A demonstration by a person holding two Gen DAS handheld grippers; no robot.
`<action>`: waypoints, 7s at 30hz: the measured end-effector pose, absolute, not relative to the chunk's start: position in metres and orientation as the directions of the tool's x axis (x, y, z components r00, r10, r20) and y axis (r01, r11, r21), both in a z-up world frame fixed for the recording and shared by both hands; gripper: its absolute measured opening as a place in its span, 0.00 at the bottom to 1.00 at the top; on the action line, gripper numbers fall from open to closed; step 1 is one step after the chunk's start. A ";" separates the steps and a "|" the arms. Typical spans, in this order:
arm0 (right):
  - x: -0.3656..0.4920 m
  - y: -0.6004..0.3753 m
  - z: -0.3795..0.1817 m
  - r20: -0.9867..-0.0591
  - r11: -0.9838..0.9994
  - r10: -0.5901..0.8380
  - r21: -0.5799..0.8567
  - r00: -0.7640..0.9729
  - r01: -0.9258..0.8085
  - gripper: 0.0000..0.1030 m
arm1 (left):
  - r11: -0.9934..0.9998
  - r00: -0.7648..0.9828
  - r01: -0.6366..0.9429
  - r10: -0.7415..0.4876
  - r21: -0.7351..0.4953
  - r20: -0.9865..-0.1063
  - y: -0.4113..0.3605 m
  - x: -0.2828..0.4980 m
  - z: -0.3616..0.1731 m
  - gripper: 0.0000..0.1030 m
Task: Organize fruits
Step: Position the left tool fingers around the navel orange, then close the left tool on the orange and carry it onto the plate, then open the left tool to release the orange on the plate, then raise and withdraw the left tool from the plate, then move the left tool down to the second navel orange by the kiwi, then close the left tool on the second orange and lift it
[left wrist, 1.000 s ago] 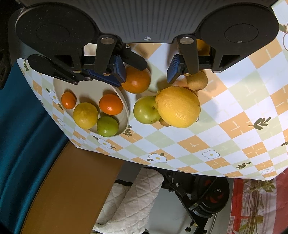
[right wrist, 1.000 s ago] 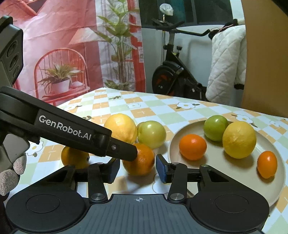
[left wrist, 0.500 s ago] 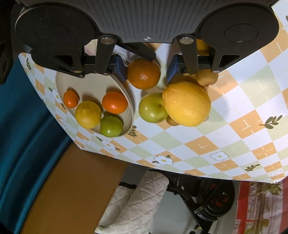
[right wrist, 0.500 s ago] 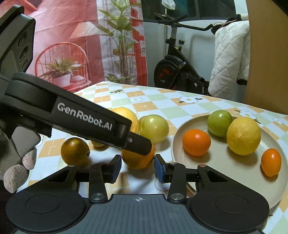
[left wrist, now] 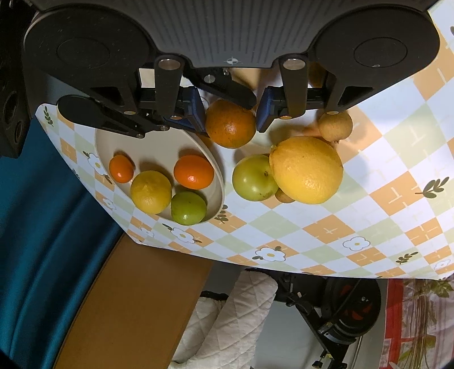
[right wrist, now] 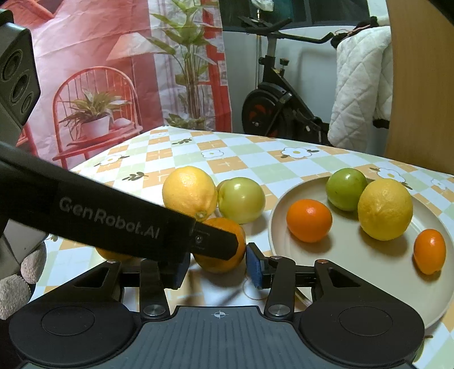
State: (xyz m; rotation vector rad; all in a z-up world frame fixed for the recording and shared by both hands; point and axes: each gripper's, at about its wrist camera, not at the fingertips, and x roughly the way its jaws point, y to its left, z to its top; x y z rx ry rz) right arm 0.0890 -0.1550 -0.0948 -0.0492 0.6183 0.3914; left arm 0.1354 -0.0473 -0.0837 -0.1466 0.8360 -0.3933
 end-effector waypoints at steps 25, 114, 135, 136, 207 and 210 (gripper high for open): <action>0.064 -0.183 -0.084 -0.451 0.954 0.293 0.076 0.843 -0.291 0.38 | 0.911 0.637 0.363 -0.396 -0.196 -0.661 -0.085 0.124 -0.062 0.42; 0.078 -0.204 -0.087 -0.452 0.984 0.160 0.146 0.877 -0.104 0.57 | 0.980 0.764 0.168 -0.196 -0.104 -0.615 -0.031 0.114 -0.036 0.46; 0.077 -0.170 -0.089 -0.470 0.976 0.218 0.120 0.855 -0.183 0.56 | 0.984 0.760 0.118 -0.177 -0.135 -0.625 -0.011 0.106 -0.046 0.46; 0.077 -0.170 -0.089 -0.471 0.976 0.218 0.120 0.855 -0.182 0.56 | 0.984 0.759 0.117 -0.177 -0.136 -0.626 -0.011 0.107 -0.047 0.46; 0.075 -0.079 -0.097 -0.586 0.852 0.453 0.063 0.672 -0.519 0.46 | 0.953 0.650 0.087 -0.276 -0.291 -0.708 0.018 0.099 -0.081 0.51; 0.075 -0.081 -0.098 -0.582 0.854 0.456 0.072 0.673 -0.515 0.42 | 0.951 0.654 0.103 -0.285 -0.290 -0.701 0.015 0.096 -0.082 0.49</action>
